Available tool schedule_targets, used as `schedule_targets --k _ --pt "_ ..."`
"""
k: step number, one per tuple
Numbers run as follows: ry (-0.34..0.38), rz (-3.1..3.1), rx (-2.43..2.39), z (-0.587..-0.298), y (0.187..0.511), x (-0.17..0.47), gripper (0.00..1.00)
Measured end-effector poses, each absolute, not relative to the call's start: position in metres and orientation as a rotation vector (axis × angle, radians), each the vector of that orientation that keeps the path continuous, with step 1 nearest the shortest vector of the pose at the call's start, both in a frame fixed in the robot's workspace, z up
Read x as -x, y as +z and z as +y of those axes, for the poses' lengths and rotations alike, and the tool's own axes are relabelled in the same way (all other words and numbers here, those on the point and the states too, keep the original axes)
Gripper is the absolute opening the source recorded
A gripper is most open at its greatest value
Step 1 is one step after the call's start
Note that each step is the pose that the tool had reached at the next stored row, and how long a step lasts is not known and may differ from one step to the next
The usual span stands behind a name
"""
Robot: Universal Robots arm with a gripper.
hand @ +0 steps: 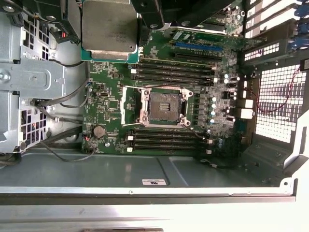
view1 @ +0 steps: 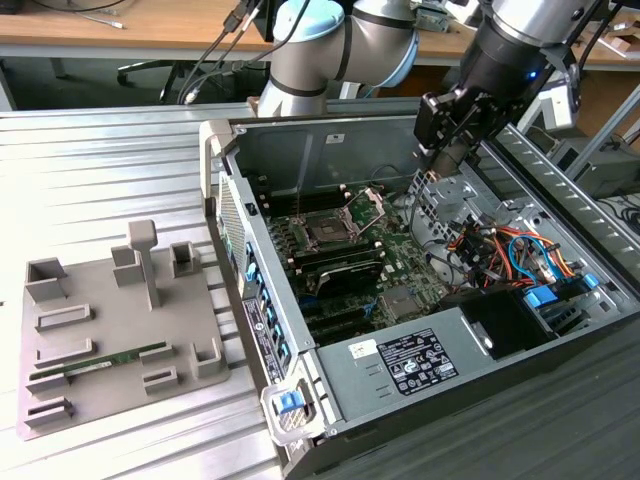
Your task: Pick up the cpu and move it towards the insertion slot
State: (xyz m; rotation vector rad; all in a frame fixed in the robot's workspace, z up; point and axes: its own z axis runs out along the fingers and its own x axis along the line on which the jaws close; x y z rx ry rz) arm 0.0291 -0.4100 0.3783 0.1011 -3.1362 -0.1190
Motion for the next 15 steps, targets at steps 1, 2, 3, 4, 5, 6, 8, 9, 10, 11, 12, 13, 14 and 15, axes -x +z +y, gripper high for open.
schedule_targets --k 1,2,3,4,5,6,8,9,10,11,12,13,14,15 --pt "-0.119 -3.136 -0.101 -0.4099 0.3782 -0.0293 0.55" --pt "-0.119 -3.136 -0.101 -0.4099 0.3782 -0.0294 0.55" --pt "-0.119 -3.136 -0.101 -0.4099 0.3781 -0.0297 0.55" --pt "-0.119 -3.136 -0.101 -0.4099 0.3781 -0.0299 0.55" --pt "-0.119 -3.136 -0.101 -0.4099 0.3780 -0.0302 0.55" --pt "-0.119 -3.136 -0.101 -0.4099 0.3779 -0.0304 0.55" --pt "-0.119 -3.136 -0.101 -0.4098 0.3777 -0.0309 0.55" --pt "-0.119 -3.136 -0.101 -0.4098 0.3777 -0.0312 0.55" --pt "-0.119 -3.136 -0.101 -0.4098 0.3776 -0.0314 0.55" --pt "-0.119 -3.136 -0.101 -0.4098 0.3775 -0.0319 0.55" --pt "-0.119 -3.136 -0.101 -0.4097 0.3774 -0.0323 0.55" --pt "-0.119 -3.136 -0.101 -0.4097 0.3773 -0.0327 0.55" --pt "-0.119 -3.136 -0.101 -0.4096 0.3773 -0.0331 0.55" --pt "-0.119 -3.136 -0.101 -0.4096 0.3772 -0.0333 0.55"
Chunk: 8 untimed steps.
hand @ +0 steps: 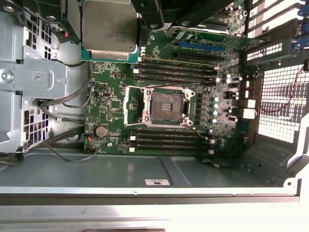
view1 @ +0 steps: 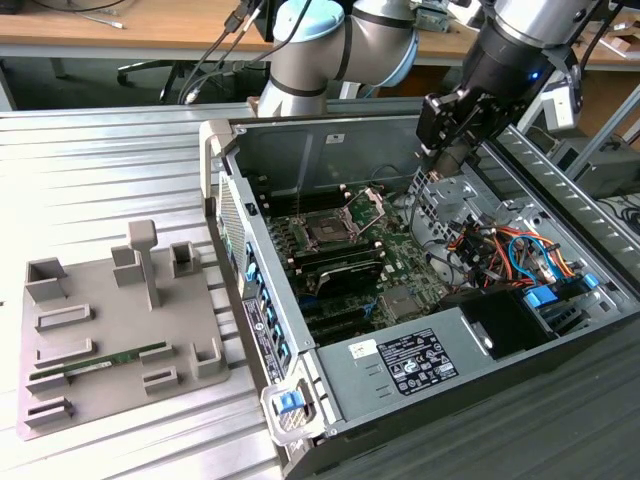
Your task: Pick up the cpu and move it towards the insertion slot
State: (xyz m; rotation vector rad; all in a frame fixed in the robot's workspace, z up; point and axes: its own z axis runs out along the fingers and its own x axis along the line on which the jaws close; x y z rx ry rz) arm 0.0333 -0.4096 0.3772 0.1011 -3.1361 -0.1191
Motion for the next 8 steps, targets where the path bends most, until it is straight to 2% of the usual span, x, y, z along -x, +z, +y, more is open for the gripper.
schedule_targets --k 8 --pt "-0.119 -3.136 -0.101 -0.4094 0.3766 -0.0358 0.55"
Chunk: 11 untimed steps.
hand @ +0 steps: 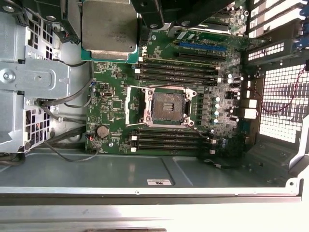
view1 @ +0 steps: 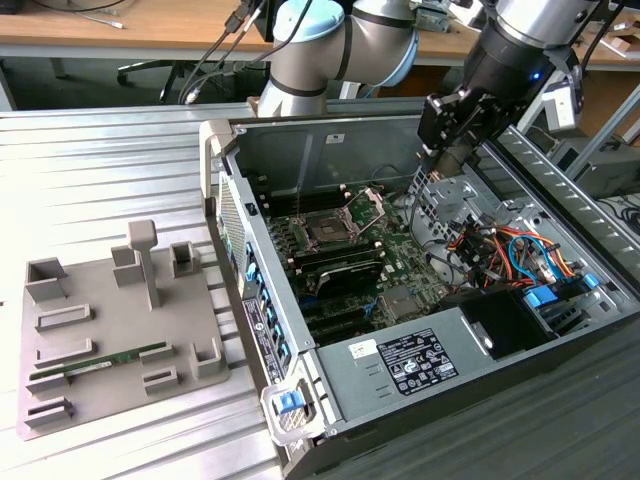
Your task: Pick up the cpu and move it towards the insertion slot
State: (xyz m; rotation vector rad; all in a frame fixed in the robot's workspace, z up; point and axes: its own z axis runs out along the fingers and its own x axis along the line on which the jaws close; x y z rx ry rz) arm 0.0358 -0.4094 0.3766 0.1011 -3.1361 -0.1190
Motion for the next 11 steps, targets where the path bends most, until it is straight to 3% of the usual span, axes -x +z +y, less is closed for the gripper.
schedule_targets --k 11 --pt "-0.119 -3.136 -0.101 -0.4092 0.3759 -0.0388 0.55"
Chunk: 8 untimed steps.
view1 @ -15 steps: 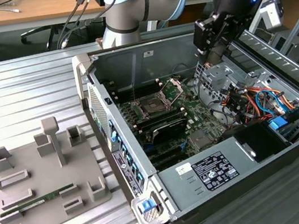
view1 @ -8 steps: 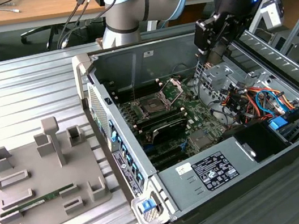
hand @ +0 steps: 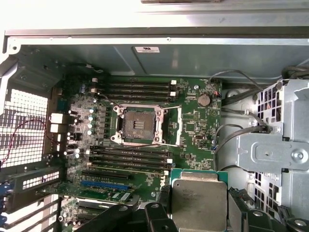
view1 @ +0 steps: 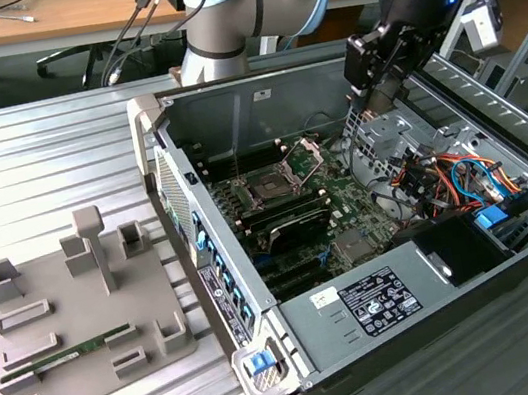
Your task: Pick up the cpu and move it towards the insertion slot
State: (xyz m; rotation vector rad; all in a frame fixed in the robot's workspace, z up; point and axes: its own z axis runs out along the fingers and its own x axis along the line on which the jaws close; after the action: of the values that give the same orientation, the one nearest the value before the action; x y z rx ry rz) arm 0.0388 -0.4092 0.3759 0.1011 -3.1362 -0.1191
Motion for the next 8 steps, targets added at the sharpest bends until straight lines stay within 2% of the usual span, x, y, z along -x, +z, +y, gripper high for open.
schedule_targets --k 8 --pt "-0.119 -3.136 -0.101 -0.4089 0.3754 -0.0410 0.55"
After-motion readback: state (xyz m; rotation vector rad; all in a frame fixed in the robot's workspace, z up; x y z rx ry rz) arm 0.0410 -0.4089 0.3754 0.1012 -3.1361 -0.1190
